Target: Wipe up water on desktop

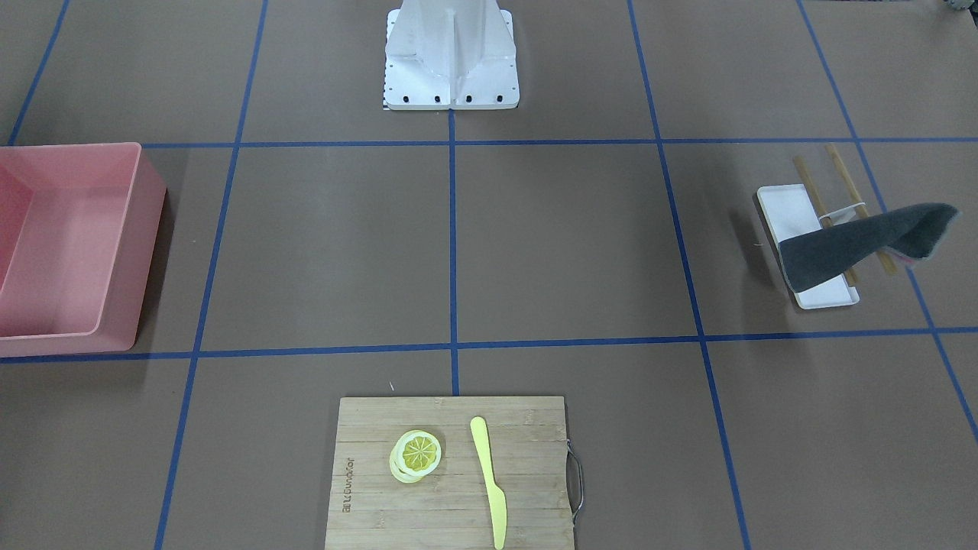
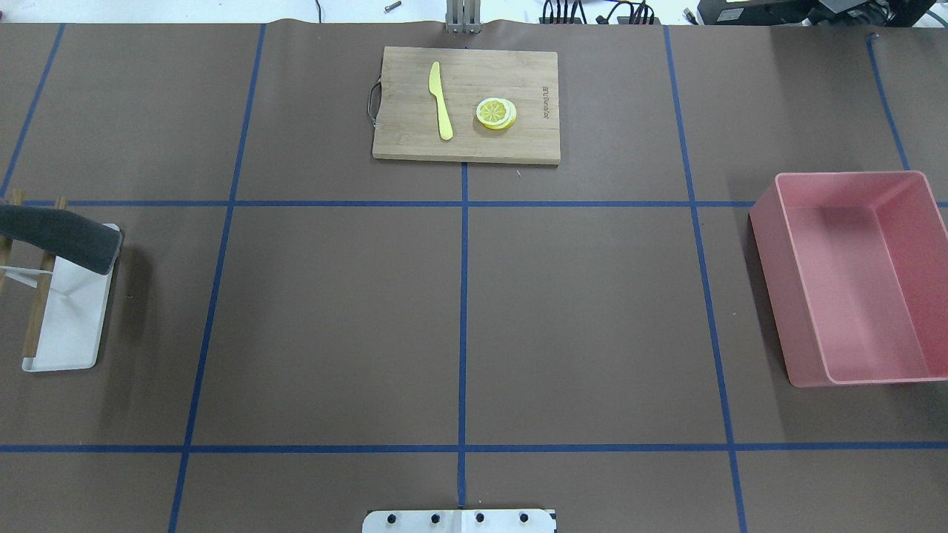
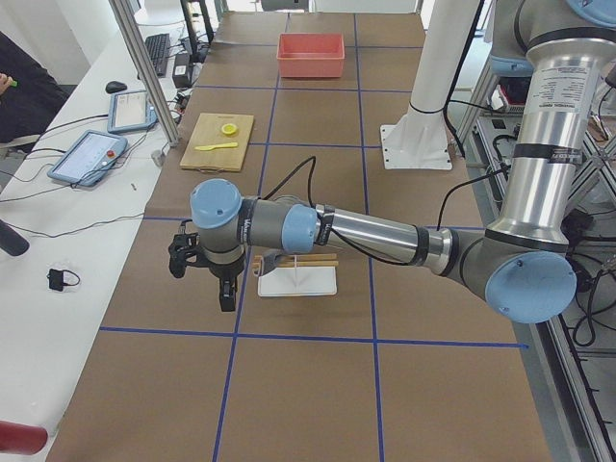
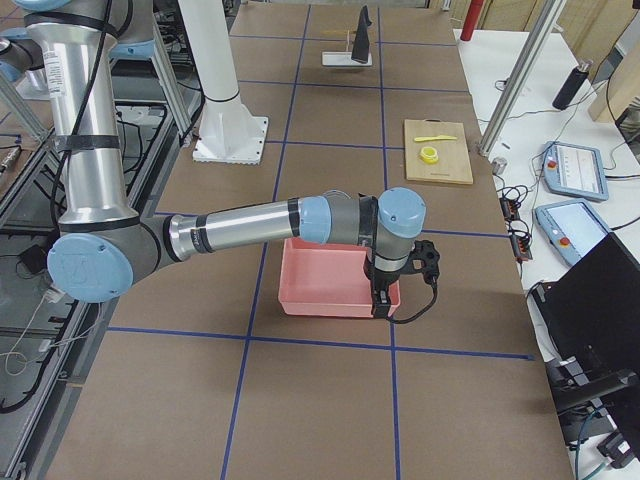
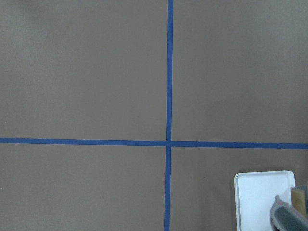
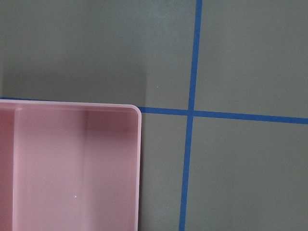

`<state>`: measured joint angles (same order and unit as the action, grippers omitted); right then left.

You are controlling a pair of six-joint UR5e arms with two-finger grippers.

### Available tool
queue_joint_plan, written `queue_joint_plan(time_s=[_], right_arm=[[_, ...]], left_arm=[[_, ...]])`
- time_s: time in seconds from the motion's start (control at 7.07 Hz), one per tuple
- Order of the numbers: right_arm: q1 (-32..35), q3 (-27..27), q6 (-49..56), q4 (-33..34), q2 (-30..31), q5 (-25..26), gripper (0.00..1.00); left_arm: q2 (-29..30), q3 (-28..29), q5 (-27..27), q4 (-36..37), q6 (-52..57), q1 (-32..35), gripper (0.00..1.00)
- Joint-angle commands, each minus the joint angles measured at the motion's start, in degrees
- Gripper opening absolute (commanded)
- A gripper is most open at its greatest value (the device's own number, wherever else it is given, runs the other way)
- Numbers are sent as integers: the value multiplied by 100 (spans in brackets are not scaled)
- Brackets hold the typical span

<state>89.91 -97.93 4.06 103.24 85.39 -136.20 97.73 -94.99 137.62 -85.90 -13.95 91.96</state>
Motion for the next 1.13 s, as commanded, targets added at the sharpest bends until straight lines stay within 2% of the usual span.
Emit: queue_joint_plan(time_s=[0.0,0.71,0.99], right_arm=[[0,2,-62,-6,-5,-249,100],[0,2,-72,-6,-13,-267,100],[0,-7,-72,-6,-31,-267,100]], left_arm=[[-43,-204,833,-14,-775,-116,99],[-183,-72,820,-93,-1119,-1098,98],[-219,85,820,-163,-1110,-1224,98]])
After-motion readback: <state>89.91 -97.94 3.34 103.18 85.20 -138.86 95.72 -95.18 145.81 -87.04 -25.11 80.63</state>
